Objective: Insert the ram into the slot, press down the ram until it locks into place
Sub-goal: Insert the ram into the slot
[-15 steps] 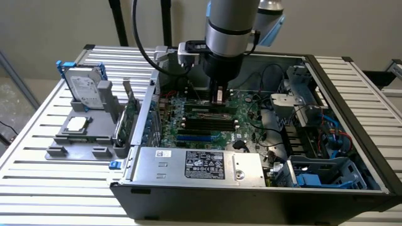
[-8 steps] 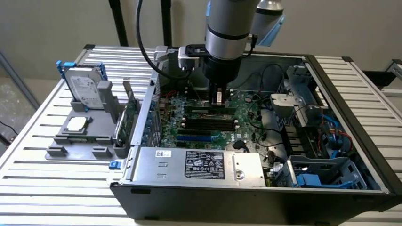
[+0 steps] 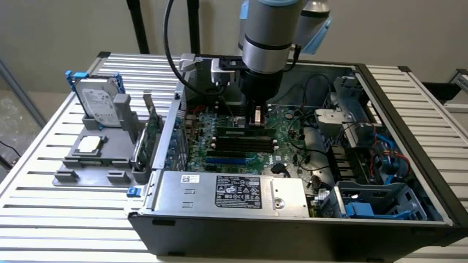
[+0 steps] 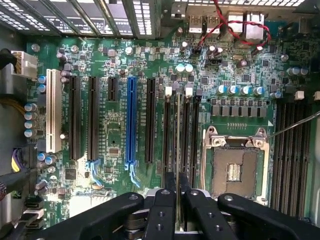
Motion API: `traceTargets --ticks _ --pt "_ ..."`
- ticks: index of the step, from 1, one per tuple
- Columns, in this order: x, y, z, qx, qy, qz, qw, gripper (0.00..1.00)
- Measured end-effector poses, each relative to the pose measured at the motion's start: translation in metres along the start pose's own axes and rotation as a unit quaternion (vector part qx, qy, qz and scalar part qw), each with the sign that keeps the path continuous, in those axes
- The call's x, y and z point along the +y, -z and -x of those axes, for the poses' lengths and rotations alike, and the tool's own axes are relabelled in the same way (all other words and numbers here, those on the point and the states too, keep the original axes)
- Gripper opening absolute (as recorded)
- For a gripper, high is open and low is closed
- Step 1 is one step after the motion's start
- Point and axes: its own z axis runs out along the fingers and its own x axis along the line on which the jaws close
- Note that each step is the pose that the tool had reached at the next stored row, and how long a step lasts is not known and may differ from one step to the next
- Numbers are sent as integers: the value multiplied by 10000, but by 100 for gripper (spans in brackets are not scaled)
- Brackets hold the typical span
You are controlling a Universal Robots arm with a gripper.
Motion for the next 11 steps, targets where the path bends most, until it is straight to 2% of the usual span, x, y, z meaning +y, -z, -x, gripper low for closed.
traceTargets --ticks 6,11 --pt "-10 -73 -1 41 -3 0 10000 14" --pt "-12 -112 -2 123 -48 0 9999 14"
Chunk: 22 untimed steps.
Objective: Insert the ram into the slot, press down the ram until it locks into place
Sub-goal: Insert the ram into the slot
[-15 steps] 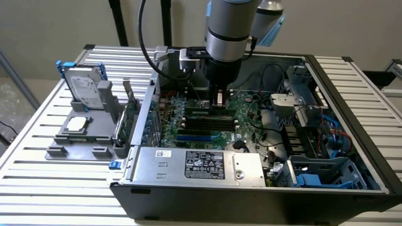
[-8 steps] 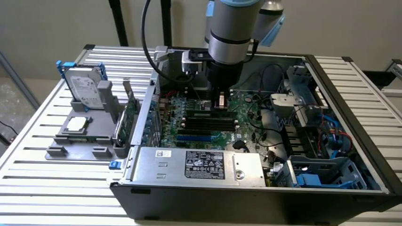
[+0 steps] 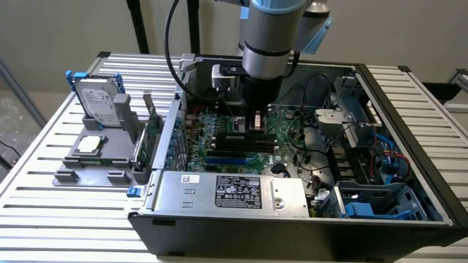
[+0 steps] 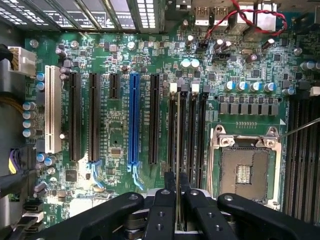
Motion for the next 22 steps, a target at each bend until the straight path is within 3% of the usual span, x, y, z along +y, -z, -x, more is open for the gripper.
traceTargets --ticks 4,6,22 --pt "-13 -20 1 77 -40 0 10000 14" --pt "-19 -27 3 98 -46 2 9999 14" --pt "-19 -90 14 118 -61 5 9999 14"
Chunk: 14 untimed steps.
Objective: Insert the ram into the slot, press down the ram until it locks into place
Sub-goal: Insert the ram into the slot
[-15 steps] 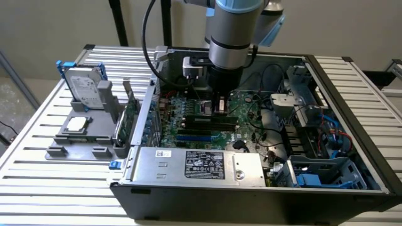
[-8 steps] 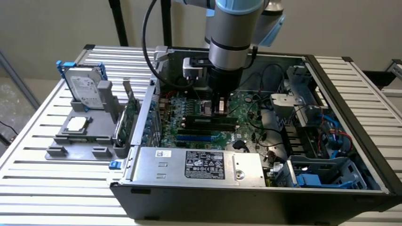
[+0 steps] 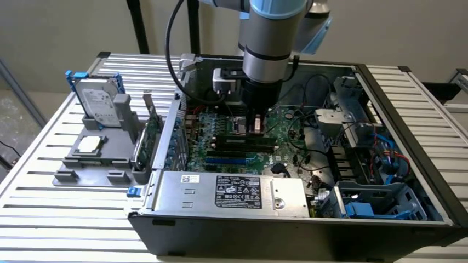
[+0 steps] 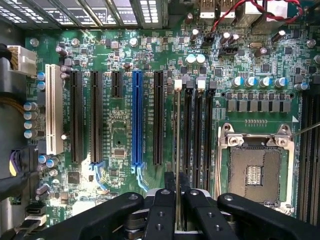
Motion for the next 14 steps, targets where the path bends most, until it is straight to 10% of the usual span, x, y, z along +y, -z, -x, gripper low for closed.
traceTargets --ticks 14 --pt "17 -47 43 22 -1 0 10000 14"
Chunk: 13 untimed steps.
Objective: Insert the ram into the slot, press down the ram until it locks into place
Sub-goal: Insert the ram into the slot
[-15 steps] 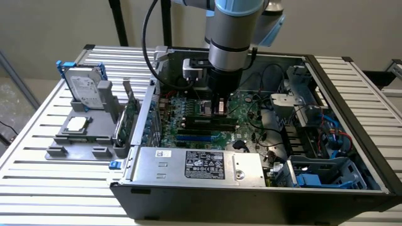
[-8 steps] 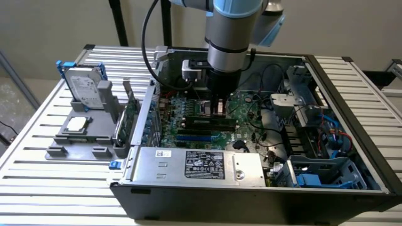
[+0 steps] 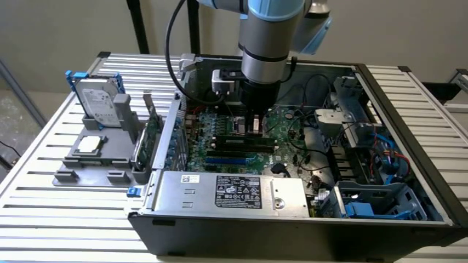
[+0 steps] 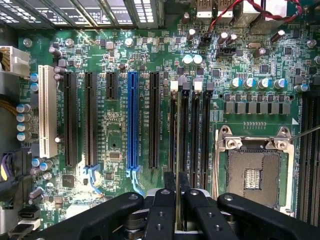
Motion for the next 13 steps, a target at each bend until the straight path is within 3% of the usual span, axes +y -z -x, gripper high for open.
traceTargets --ticks 13 --pt "0 -14 1 42 3 -1 10000 14"
